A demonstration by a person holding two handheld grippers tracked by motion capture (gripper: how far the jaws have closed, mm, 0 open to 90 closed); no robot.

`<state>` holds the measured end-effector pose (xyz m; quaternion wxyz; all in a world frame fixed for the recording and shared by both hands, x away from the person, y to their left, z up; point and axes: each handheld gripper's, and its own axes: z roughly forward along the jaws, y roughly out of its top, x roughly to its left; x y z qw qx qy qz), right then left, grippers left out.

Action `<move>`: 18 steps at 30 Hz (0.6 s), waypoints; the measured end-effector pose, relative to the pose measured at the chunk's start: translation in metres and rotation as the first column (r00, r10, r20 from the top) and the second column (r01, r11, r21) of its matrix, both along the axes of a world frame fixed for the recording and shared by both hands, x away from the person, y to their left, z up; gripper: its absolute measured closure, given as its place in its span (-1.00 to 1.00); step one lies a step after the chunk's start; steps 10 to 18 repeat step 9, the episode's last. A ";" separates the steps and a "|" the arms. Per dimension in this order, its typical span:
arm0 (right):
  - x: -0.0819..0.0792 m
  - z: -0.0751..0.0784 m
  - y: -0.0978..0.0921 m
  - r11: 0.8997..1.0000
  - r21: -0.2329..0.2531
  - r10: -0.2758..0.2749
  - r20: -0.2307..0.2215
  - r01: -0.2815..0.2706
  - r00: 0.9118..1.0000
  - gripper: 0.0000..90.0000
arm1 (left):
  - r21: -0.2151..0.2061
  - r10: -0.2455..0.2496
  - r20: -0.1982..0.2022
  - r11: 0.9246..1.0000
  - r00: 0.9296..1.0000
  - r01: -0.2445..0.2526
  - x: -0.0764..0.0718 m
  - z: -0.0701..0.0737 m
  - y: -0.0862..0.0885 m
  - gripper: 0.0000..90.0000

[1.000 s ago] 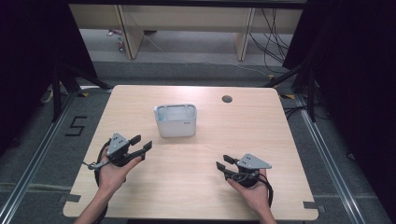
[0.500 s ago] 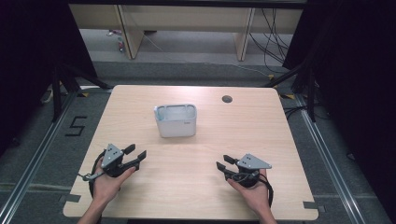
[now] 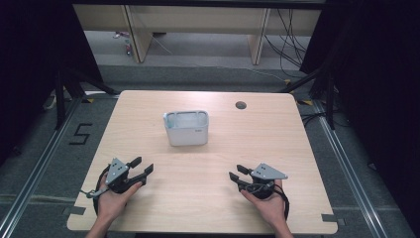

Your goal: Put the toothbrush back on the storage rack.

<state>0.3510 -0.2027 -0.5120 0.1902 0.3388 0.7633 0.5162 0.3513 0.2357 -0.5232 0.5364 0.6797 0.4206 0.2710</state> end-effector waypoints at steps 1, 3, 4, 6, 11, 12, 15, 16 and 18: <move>0.000 0.000 0.000 1.000 0.000 0.000 0.000 0.000 1.000 0.25 | 0.000 0.000 0.000 1.000 1.000 0.000 0.000 0.000 0.000 -0.08; 0.000 0.000 0.000 1.000 0.004 0.001 0.002 -0.001 1.000 0.25 | 0.000 0.000 0.002 1.000 1.000 0.000 0.000 0.000 0.000 -0.08; 0.001 -0.001 0.000 1.000 0.003 0.002 0.004 -0.002 1.000 0.25 | -0.006 -0.002 0.006 1.000 1.000 0.002 0.000 0.000 0.000 -0.08; 0.002 -0.002 0.000 1.000 0.005 -0.002 0.025 0.002 1.000 0.25 | -0.007 0.008 0.008 1.000 1.000 -0.008 -0.002 0.000 0.001 -0.07; 0.001 -0.001 0.000 1.000 0.007 0.005 0.015 -0.005 1.000 0.24 | -0.019 0.018 0.013 1.000 1.000 -0.018 -0.004 0.000 0.002 -0.06; 0.001 -0.001 0.000 1.000 0.007 0.005 0.015 -0.005 1.000 0.24 | -0.019 0.018 0.013 1.000 1.000 -0.018 -0.004 0.000 0.002 -0.06; 0.001 -0.001 0.000 1.000 0.007 0.005 0.015 -0.005 1.000 0.24 | -0.019 0.018 0.013 1.000 1.000 -0.018 -0.004 0.000 0.002 -0.06; 0.001 -0.001 0.000 1.000 0.007 0.005 0.015 -0.005 1.000 0.24 | -0.019 0.018 0.013 1.000 1.000 -0.018 -0.004 0.000 0.002 -0.06; 0.001 -0.001 0.000 1.000 0.007 0.005 0.015 -0.005 1.000 0.24 | -0.019 0.018 0.013 1.000 1.000 -0.018 -0.004 0.000 0.002 -0.06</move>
